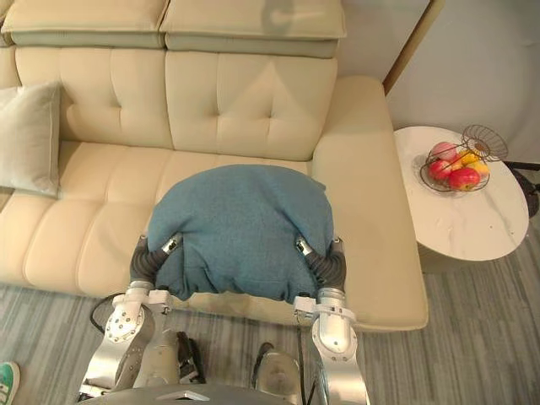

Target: Pick up cushions and gather them together orderly.

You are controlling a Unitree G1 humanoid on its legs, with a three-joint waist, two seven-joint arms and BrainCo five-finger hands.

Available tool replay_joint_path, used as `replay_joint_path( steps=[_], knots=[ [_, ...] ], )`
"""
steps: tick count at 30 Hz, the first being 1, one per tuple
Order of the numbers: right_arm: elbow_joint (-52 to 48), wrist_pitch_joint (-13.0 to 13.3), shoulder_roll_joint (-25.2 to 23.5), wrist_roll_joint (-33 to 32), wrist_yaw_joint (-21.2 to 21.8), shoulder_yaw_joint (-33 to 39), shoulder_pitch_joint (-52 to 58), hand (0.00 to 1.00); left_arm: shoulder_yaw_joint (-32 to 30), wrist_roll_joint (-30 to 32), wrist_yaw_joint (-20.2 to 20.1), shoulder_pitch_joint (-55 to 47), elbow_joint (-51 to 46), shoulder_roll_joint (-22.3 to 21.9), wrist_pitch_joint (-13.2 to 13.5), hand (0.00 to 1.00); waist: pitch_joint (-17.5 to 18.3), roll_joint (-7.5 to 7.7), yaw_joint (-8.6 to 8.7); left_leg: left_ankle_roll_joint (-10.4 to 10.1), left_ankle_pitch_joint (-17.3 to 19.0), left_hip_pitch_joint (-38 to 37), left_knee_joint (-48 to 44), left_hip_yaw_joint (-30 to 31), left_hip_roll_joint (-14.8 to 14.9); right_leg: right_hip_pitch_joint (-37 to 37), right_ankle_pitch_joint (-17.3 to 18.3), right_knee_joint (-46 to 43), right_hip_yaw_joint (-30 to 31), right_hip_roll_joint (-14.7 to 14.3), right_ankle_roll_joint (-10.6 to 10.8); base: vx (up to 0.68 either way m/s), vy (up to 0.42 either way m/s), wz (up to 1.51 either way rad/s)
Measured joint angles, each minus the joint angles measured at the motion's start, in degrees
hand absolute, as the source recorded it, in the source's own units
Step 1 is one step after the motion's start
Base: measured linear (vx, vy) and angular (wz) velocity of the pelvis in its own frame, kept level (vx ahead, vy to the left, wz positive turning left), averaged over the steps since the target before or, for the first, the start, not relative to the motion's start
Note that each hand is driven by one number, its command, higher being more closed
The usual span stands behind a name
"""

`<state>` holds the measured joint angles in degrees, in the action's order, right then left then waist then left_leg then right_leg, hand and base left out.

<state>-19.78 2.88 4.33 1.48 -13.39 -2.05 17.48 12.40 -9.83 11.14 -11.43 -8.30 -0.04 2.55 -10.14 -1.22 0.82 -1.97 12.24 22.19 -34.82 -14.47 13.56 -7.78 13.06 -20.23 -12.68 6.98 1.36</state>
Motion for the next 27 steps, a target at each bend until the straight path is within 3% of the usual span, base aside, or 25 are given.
replay_joint_path(
  steps=[1,2,3,4,5,8,13,15,17,18,19,20,21,23,24,27],
  knots=[
    [0.03,0.0,0.14,0.0,0.0,0.0,-0.08,1.0,-0.03,0.0,-0.01,0.01,0.0,-0.03,0.0,1.0,0.05,-0.08,-0.23,-0.31,-0.27,-0.09,2.66,0.93,-0.15,-0.09,-0.12,0.21,0.43,0.05,0.21,0.09,0.18,-0.43],
    [0.15,0.0,0.5,0.0,0.0,0.0,-0.28,1.0,-0.03,0.0,-0.01,-0.05,0.0,-0.04,0.0,1.0,0.21,-0.44,-0.83,-0.56,-3.62,-1.03,9.67,2.5,-0.27,-0.38,-0.43,0.52,1.27,-0.08,0.84,0.12,0.232,-0.54],
    [0.85,-0.04,0.64,0.01,0.0,-0.05,-0.63,1.0,-0.06,0.02,0.0,-0.12,0.17,0.21,0.0,1.0,0.4,-0.61,-1.25,-4.01,-8.73,-2.4,13.6,3.77,-0.24,-0.37,-0.4,1.12,3.08,-0.31,2.72,0.12,0.246,-0.49],
    [1.04,-0.16,0.5,0.01,-0.01,-0.07,-0.67,1.0,-0.11,0.01,0.02,-0.07,0.21,0.44,-0.06,1.0,0.43,-0.09,-1.12,-3.8,-8.73,-2.49,13.52,3.31,-0.81,-0.49,-0.81,1.52,3.64,0.16,3.14,0.15,0.281,-0.44],
    [0.93,-0.18,-1.33,0.09,0.08,-0.12,-0.45,1.0,-0.33,-0.02,0.06,-0.2,0.2,0.81,-0.05,1.0,0.49,0.86,-1.2,-2.43,-7.91,-2.63,13.17,1.67,-1.98,-0.62,-2.5,3.53,4.87,1.15,3.33,0.11,0.254,-0.22],
    [1.43,-0.18,-2.18,0.11,0.25,-0.78,-1.14,1.0,-1.05,-0.05,0.15,-0.43,0.2,1.28,-0.05,1.0,0.5,1.13,-1.81,-0.98,-6.89,-2.74,11.72,-0.11,-2.43,-0.6,-4.37,5.44,7.3,1.79,3.96,0.05,0.157,-0.34],
    [6.72,-0.09,-1.71,0.01,0.35,-0.79,-4.12,1.0,-0.97,-0.05,0.16,-0.49,0.2,2.3,-0.04,1.0,0.22,1.64,-1.68,-1.59,-3.85,-3.44,9.83,-0.26,-2.63,-0.42,-5.35,6.74,10.55,1.65,4.49,-0.03,0.089,-0.4],
    [10.18,-0.1,-1.68,0.04,0.6,-0.8,-4.41,1.0,-0.87,-0.03,0.04,-0.63,1.3,2.58,-0.1,1.0,-0.19,2.19,-1.56,-1.41,-0.89,-5.54,8.96,-0.68,-3.26,-2.03,-5.11,0.96,12.59,2.19,4.65,-0.08,0.107,-0.49],
    [12.29,-0.13,-1.73,0.07,0.8,-0.98,-4.3,1.0,-0.71,-0.03,0.03,-0.63,2.94,3.32,-0.13,1.0,-0.56,2.91,-0.98,-0.96,-0.27,-7.64,9.03,-1.28,-4.07,-4.56,-5.1,-6.87,13.62,3.05,4.65,-0.06,0.082,-0.17],
    [12.93,-0.22,-1.84,0.14,0.83,-1.18,-4.11,1.0,-0.68,-0.03,0.04,-0.7,3.33,4.01,-0.5,1.0,-1.34,4.08,0.04,0.09,0.32,-9.52,9.15,-1.18,-4.94,-7.57,-5.71,-14.72,14.54,4.01,3.44,-0.05,0.036,0.1],
    [13.7,-0.21,-1.91,0.14,0.87,-1.23,-4.11,1.0,-0.69,-0.03,0.05,-0.84,3.45,4.16,-0.74,1.0,-1.48,4.27,0.31,0.6,0.6,-10.27,9.28,-1.02,-4.98,-8.36,-4.72,-16.75,15.33,3.66,2.28,-0.05,0.035,0.12],
    [14.15,-0.22,-1.79,0.14,0.89,-1.24,-4.12,1.0,-0.69,-0.03,0.06,-0.89,3.49,4.16,-0.82,1.0,-1.76,3.68,0.58,0.69,0.55,-10.38,9.45,-0.83,-4.96,-8.5,-3.38,-16.08,15.29,3.22,2.76,-0.03,-0.007,0.15],
    [14.42,-0.22,-2.01,0.15,0.92,-1.4,-4.11,1.0,-0.79,-0.02,0.14,-0.76,3.48,4.16,-0.8,1.0,-1.53,4.07,0.69,0.81,0.36,-9.86,9.89,0.27,-5.1,-8.39,-1.71,-11.1,15.23,1.29,3.33,-0.01,-0.034,0.29],
    [14.16,-0.17,-2.17,0.09,0.89,-1.47,-4.12,1.0,-0.84,0.05,0.18,-0.65,3.42,4.62,-0.78,1.0,-0.65,5.46,1.0,0.18,-0.01,-7.55,9.51,1.91,-6.59,-8.41,-2.97,-3.74,15.66,-0.65,2.37,0.02,-0.079,0.57],
    [14.03,-0.03,-1.57,0.08,0.85,-1.14,-4.25,1.0,-0.57,0.07,0.16,-0.06,4.08,3.93,-0.92,1.0,-0.82,4.92,2.03,-0.28,0.2,-6.09,7.9,4.03,-6.67,-8.53,-2.98,-4.38,14.88,-1.01,3.89,0.06,-0.088,0.59],
    [14.03,-0.11,-1.3,0.09,1.17,-1.07,-4.02,1.0,-0.57,0.32,0.12,-0.42,3.97,3.28,-0.98,1.0,-0.62,2.77,0.71,-1.56,0.18,-5.43,6.9,5.34,-5.52,-8.11,-2.38,-5.04,13.09,-1.5,3.48,0.12,-0.071,0.26]
  ],
)
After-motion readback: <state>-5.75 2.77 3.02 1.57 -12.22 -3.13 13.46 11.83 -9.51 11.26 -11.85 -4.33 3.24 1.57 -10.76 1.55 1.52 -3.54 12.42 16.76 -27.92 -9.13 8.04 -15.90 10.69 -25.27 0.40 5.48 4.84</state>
